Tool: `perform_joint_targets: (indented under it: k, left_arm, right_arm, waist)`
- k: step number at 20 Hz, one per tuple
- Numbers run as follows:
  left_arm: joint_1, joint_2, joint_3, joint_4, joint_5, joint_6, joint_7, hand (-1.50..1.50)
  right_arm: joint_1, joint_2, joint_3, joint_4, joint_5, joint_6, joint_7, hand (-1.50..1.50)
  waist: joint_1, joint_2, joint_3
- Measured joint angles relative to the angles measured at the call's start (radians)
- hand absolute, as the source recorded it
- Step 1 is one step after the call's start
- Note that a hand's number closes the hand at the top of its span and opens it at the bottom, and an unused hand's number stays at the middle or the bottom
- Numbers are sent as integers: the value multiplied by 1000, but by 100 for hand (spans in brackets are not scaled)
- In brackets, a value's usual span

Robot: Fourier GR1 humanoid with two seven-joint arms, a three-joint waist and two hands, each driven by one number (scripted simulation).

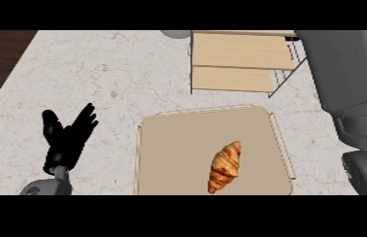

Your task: Pick the bell pepper from the tray and place it in the tiered shelf

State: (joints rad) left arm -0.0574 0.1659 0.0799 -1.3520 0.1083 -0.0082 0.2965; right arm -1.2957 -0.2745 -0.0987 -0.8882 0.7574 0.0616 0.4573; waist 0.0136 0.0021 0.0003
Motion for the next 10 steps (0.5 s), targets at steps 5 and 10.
perform_joint_targets:
  k: [5, 10]
  left_arm:
    - [-3, -8, -3, 1, -12, 10, 0, 0]
    - [4, -13, -3, -6, -11, 8, -4, 0]
  right_arm:
    - [-18, -10, 3, 38, 14, 10, -3, 150]
    - [-12, 12, -83, 16, -37, -93, 38, -150]
  waist:
    - [-1, 0, 0]
    - [-2, -2, 1]
